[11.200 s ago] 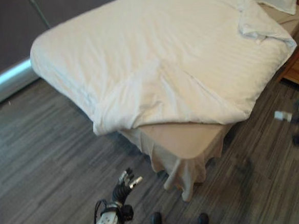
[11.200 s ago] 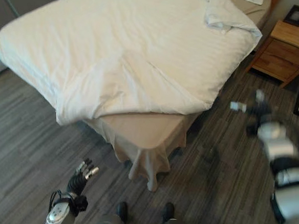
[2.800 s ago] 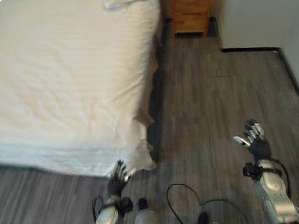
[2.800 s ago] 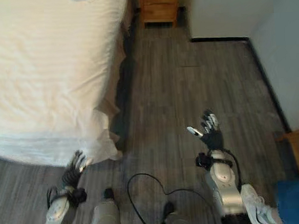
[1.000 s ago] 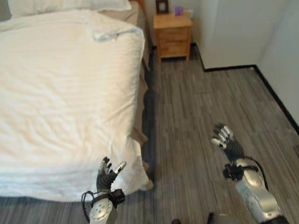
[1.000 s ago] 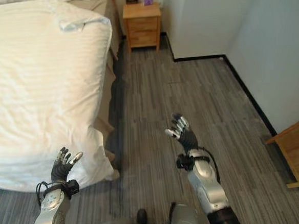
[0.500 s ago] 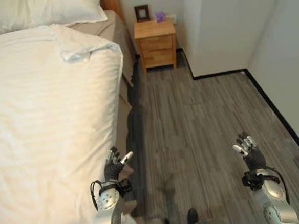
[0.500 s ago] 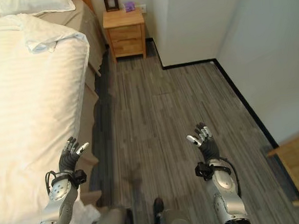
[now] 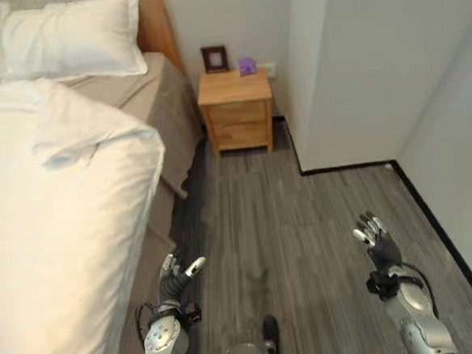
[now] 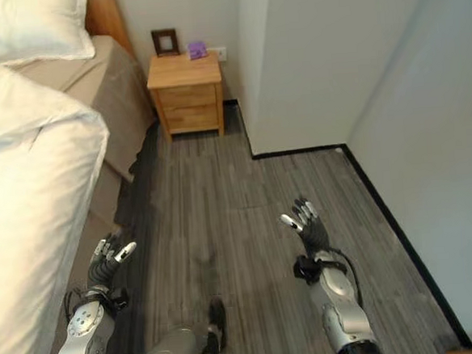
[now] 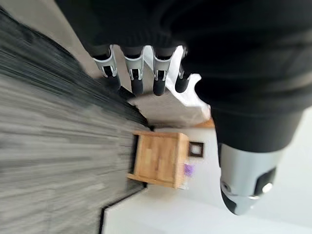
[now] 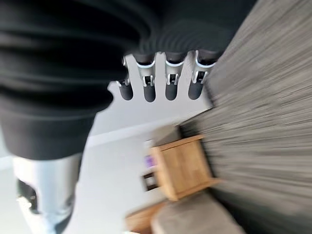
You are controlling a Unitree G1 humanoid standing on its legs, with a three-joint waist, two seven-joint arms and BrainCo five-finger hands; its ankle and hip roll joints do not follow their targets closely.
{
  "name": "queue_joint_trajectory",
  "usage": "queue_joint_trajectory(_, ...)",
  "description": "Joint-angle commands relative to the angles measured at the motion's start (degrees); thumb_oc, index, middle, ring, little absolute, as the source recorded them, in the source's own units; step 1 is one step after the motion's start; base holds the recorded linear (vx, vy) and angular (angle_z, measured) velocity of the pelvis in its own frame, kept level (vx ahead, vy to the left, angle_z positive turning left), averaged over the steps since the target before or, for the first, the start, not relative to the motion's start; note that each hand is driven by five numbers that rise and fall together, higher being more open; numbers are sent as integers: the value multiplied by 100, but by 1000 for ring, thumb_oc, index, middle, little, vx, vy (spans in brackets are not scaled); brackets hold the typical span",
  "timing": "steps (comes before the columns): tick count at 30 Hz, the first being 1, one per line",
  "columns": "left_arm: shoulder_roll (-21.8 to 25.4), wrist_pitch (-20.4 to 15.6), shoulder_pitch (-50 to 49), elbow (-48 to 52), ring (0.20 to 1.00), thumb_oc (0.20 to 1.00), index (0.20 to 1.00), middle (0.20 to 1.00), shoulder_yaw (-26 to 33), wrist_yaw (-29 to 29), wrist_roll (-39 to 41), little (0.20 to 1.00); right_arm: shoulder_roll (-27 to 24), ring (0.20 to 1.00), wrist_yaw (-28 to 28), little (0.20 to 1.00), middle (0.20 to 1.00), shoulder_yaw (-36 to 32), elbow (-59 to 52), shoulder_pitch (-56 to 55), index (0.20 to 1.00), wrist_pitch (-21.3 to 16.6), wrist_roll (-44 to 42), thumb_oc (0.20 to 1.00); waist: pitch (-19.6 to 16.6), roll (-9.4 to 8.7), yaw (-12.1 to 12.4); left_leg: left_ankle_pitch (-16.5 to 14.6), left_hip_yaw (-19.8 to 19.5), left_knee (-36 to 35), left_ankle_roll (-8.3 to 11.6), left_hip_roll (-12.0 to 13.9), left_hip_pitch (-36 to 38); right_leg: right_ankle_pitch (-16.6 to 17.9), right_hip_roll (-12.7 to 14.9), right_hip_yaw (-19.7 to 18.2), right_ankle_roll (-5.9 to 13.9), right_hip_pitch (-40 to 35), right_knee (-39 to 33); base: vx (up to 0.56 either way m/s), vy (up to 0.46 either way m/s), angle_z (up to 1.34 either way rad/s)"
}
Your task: Making the bed.
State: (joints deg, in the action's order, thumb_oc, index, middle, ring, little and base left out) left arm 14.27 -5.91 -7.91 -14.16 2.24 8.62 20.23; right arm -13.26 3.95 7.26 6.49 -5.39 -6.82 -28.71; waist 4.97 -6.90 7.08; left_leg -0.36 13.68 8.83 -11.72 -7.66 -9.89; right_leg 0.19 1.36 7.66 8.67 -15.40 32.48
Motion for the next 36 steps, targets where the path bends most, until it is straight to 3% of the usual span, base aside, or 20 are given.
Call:
queue_joint_trajectory(1, 183, -389, 98, 296, 1000, 1000, 1000, 1000, 299, 191, 373, 1000, 25, 1000, -161, 1000, 1000, -156, -210, 91, 1000, -268, 9, 1000, 65, 387, 87, 471, -357, -579, 677, 473, 504, 1482, 645, -339, 270, 1056, 530, 319, 108, 26)
queue_joint_trajectory(3, 198, -376, 92, 241, 1000, 1000, 1000, 1000, 317, 173, 363, 1000, 32, 1000, -205, 1000, 1000, -162, -182, 57, 1000, -231, 54, 1000, 85, 481, 23, 371, -484, -627, 622, 487, 677, 1403, 626, -315, 170, 1220, 813, 338, 76, 34)
queue_joint_trajectory(4, 232, -372, 88, 230, 1000, 1000, 1000, 1000, 354, 195, 322, 1000, 27, 1000, -177, 1000, 1000, -170, -177, 24, 1000, -187, 98, 1000, 149, 552, -109, 309, -688, -803, 580, 445, 957, 1042, 541, -353, 78, 1612, 1197, 738, 28, 83)
queue_joint_trajectory(5, 247, -349, 65, 239, 1000, 1000, 1000, 1000, 428, 195, 324, 1000, 75, 1000, -222, 1000, 1000, -252, -217, -118, 1000, -178, -57, 1000, 212, 646, -280, 245, -1080, -1038, 624, 439, 1440, 491, 706, -223, -101, 2243, 804, 563, -9, 88)
queue_joint_trajectory(6, 246, -348, 65, 239, 1000, 1000, 1000, 1000, 429, 195, 325, 1000, 73, 1000, -223, 1000, 1000, -251, -217, -117, 1000, -178, -58, 1000, 208, 658, -300, 254, -1101, -1043, 629, 453, 1435, 505, 697, -194, -109, 2229, 777, 706, -110, 103)
queue_joint_trajectory(8, 316, -359, -1, 244, 1000, 1000, 1000, 1000, 478, 76, 327, 1000, -10, 1000, -242, 1000, 1000, -474, -154, -265, 1000, -162, -39, 1000, 307, 646, -485, -3, -1674, -1107, 770, 430, 1826, 380, 791, -258, -137, 2569, -791, 594, -218, 165)
queue_joint_trajectory(10, 360, -363, 33, 142, 1000, 1000, 1000, 1000, 460, 49, 277, 1000, -114, 1000, -206, 1000, 1000, -629, -110, -415, 1000, -119, 112, 1000, 328, 563, -668, -239, -2211, -1146, 884, 393, 2109, 450, 442, -1048, 21, 2535, -2416, 598, -234, 180)
queue_joint_trajectory(12, 414, -385, 210, 40, 1000, 1000, 1000, 1000, 354, 86, 202, 1000, -188, 1000, -267, 1000, 1000, -779, -200, -753, 1000, -85, -4, 1000, 295, 442, -868, -429, -2827, -1289, 982, 410, 2404, 753, 203, -2122, 349, 2672, -3318, 736, -286, 222)
queue_joint_trajectory(15, 295, -388, 131, 38, 1000, 1000, 1000, 1000, 289, -3, 174, 1000, -360, 1000, -333, 1000, 1000, -992, -102, -850, 1000, -114, 72, 1000, 245, 347, -989, -511, -3036, -765, 1185, 620, 2502, 848, 245, -1766, 255, 2615, -2899, 615, -371, 205)
queue_joint_trajectory(16, 210, -432, 301, -63, 1000, 1000, 1000, 1000, 225, 79, 406, 1000, -440, 1000, -245, 1000, 1000, -1067, -10, -758, 1000, -159, 15, 1000, 280, 357, -1012, -47, -2823, 444, 1412, 688, 2048, 764, 247, -1558, 113, 2369, -2893, 755, -737, 76)
queue_joint_trajectory(17, 82, -444, 576, -102, 1000, 1000, 1000, 1000, 112, 82, 858, 1000, -478, 1000, -134, 1000, 1000, -1213, -5, -646, 1000, -299, -459, 1000, 546, 68, -958, 349, -1766, 2869, 1344, 811, 680, 571, 359, -1236, -282, 1762, -3005, 662, -765, 131)
queue_joint_trajectory(19, 50, -414, 814, -241, 1000, 1000, 1000, 1000, -40, 109, 886, 1000, -574, 1000, 65, 1000, 1000, -1402, 15, -780, 1000, -312, -233, 1000, 574, 38, -1045, 452, -510, 2503, 1397, 1570, 111, 211, 341, -801, -478, 1230, -3173, 570, -521, 126)
queue_joint_trajectory(20, 5, -404, 852, -334, 1000, 1000, 1000, 1000, -268, -12, 906, 1000, -498, 1000, 138, 1000, 1000, -1551, 24, -1005, 1000, -395, -236, 1000, 500, 184, -1153, 571, 353, 1355, 1554, 1833, -75, -53, 349, -418, -477, 943, -3276, 417, -139, 123)
queue_joint_trajectory(22, -14, -393, 869, -404, 1000, 1000, 1000, 1000, -309, -22, 872, 1000, -511, 1000, 141, 1000, 1000, -1558, 10, -1060, 1000, -390, -154, 1000, 458, 234, -1167, 667, 550, 836, 1577, 1693, -221, -109, 308, -319, -478, 862, -3320, 359, -23, 143)
queue_joint_trajectory(23, -21, -401, 848, -462, 1000, 1000, 1000, 1000, -291, 24, 822, 1000, -522, 1000, 155, 1000, 1000, -1532, 5, -1069, 1000, -361, -15, 1000, 451, 270, -1149, 827, 405, 269, 1580, 1470, -302, -186, 275, -312, -439, 666, -3422, 323, 25, 60)
queue_joint_trajectory(24, -23, -402, 848, -463, 1000, 1000, 1000, 1000, -290, 25, 820, 1000, -523, 1000, 155, 1000, 1000, -1531, 6, -1069, 1000, -361, -13, 1000, 450, 261, -1162, 849, 400, 229, 1579, 1449, -283, -187, 287, -300, -437, 657, -3428, 470, 70, 11)
queue_joint_trajectory(25, -19, -403, 776, -436, 1000, 1000, 1000, 1000, -202, 77, 781, 1000, -501, 1000, 146, 1000, 1000, -1495, -6, -1021, 1000, -359, -13, 1000, 420, 310, -1084, 1150, 203, -309, 1660, 1380, -357, -276, 261, -323, -397, 440, -3514, 407, 65, -66)
queue_joint_trajectory(29, 32, -363, 498, -439, 1000, 1000, 1000, 1000, 76, 129, 594, 1000, -502, 1000, 45, 1000, 1000, -1399, 5, -953, 1000, -295, 115, 1000, 309, 342, -896, 1420, 28, -668, 1762, 1473, -387, -500, 296, -315, -319, 11, -3623, 389, 72, -76)
queue_joint_trajectory(33, 129, -381, 276, -367, 1000, 1000, 1000, 1000, 253, 189, 496, 1000, -407, 1000, 41, 1000, 1000, -1245, 49, -788, 1000, -284, 209, 1000, 157, 215, -756, 1092, 174, -454, 1532, 1340, -315, -602, 529, -334, -173, -9, -3375, 479, 165, 28)
queue_joint_trajectory(36, 219, -386, 158, -245, 1000, 1000, 1000, 1000, 386, 204, 491, 1000, -367, 1000, -9, 1000, 1000, -1127, 87, -588, 1000, -282, 220, 1000, 158, 106, -601, 825, 407, -381, 1395, 1310, -199, -261, 715, -414, -9, 255, -2794, 226, 146, -36)
